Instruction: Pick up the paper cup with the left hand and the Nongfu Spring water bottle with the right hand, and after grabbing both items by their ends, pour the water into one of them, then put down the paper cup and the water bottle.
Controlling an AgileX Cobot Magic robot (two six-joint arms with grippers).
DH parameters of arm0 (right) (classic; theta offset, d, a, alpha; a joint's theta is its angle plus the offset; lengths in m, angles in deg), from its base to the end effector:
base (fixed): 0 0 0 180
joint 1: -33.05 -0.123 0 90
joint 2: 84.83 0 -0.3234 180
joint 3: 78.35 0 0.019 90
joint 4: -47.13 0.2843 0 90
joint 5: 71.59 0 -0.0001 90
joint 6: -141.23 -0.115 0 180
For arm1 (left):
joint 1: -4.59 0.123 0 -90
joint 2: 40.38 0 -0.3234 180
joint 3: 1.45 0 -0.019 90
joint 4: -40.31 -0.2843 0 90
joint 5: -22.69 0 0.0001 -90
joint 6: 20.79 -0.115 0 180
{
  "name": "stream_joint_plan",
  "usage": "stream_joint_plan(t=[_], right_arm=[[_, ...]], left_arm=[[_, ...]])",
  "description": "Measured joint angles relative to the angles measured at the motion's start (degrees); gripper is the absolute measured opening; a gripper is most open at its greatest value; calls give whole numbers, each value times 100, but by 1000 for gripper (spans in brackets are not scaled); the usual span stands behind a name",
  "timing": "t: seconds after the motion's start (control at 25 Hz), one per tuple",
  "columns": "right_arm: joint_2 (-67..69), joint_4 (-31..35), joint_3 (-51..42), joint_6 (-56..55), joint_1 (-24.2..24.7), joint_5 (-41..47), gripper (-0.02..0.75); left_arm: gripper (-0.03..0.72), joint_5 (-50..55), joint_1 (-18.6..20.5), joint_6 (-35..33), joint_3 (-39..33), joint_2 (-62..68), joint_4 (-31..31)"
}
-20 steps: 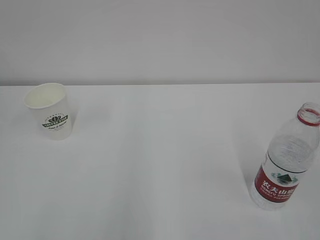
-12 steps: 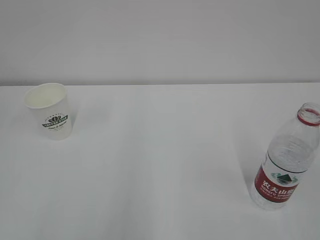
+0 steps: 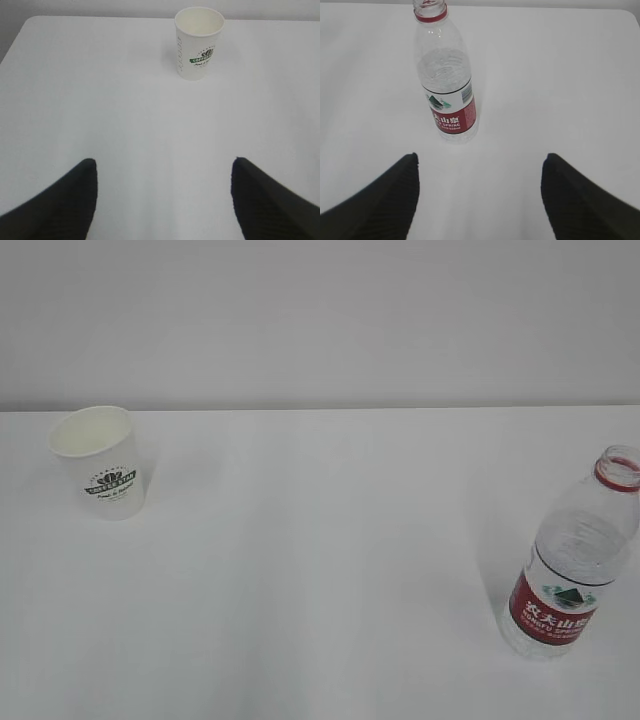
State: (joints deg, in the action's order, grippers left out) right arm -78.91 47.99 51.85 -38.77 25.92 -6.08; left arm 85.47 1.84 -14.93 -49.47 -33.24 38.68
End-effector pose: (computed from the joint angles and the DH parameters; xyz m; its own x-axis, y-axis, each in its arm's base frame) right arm 0.0006 0.0017 0.2725 -0.5153 -0.0582 -0.8551 -0.1325 0.9911 0.0124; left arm 0.0033 0.0028 0.2873 -0.4683 -0.0667 -0.8811 -0.0162 0.9976 -0.0670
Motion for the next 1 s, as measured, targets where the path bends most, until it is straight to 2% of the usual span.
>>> stream_joint_plan(t=[1.0], right_arm=[[0,0,0,31,0,0,569]], left_arm=[[579,0,0,0,0,0,0]])
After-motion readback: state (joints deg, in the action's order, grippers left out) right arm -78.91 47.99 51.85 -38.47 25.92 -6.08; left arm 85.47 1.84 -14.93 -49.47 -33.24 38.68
